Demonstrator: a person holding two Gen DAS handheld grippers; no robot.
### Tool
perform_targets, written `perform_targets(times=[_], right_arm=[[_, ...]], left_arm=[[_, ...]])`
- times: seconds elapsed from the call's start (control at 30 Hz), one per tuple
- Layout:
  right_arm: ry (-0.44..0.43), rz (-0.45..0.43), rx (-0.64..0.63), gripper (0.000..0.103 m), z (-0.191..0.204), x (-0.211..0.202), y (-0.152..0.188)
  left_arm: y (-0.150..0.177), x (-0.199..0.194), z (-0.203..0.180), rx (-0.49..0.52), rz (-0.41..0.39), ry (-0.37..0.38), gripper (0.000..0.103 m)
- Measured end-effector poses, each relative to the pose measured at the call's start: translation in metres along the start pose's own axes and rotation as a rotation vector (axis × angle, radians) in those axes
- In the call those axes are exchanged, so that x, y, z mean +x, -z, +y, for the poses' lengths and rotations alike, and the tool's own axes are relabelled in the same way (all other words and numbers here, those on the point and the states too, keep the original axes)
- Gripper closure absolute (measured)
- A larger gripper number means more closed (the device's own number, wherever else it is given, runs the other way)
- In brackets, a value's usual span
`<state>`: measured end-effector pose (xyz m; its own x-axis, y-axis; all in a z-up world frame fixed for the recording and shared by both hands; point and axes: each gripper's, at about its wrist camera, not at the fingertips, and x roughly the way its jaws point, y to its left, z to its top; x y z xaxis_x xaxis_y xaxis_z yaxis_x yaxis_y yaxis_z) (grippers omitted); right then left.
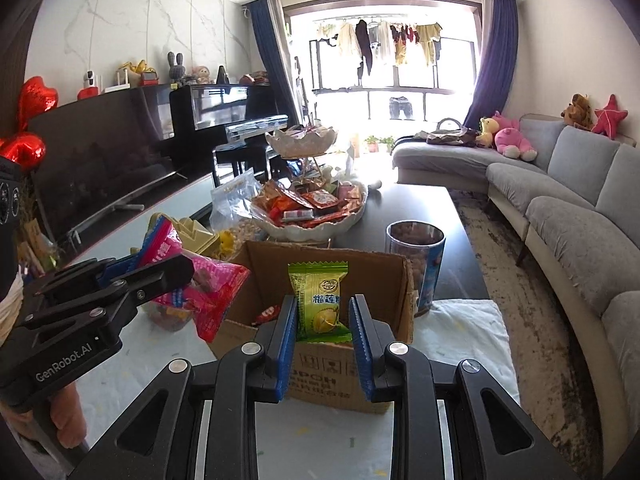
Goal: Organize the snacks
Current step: 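Carry the pink packet and yellow-green candy up over the box, then open both tools to drop the last snacks into the box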
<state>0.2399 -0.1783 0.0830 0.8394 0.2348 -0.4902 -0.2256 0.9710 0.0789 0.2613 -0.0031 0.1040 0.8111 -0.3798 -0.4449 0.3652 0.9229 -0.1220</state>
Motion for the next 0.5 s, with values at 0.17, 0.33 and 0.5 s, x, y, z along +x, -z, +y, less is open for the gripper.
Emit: perform_targets(times=[0.17,0.33,0.5], right_arm=[[-0.012,0.027,0.011,0.075,-0.002,0.015,-0.012],[-0.009,0.069,0.022,0.075,-0.007,0.037,-0.017],[0.012,0.105,0.033,0.075,-0.012,0.056,-0.016]], left_arm=[[-0.009,0.017,0.008,-0.011,0.030,-0.010,0.078],[-0.013,0.036,0.016,-0.010,0.067,-0.024,0.078],[-0.013,0.057,0.021,0.001,0.106,-0.060,0.076]])
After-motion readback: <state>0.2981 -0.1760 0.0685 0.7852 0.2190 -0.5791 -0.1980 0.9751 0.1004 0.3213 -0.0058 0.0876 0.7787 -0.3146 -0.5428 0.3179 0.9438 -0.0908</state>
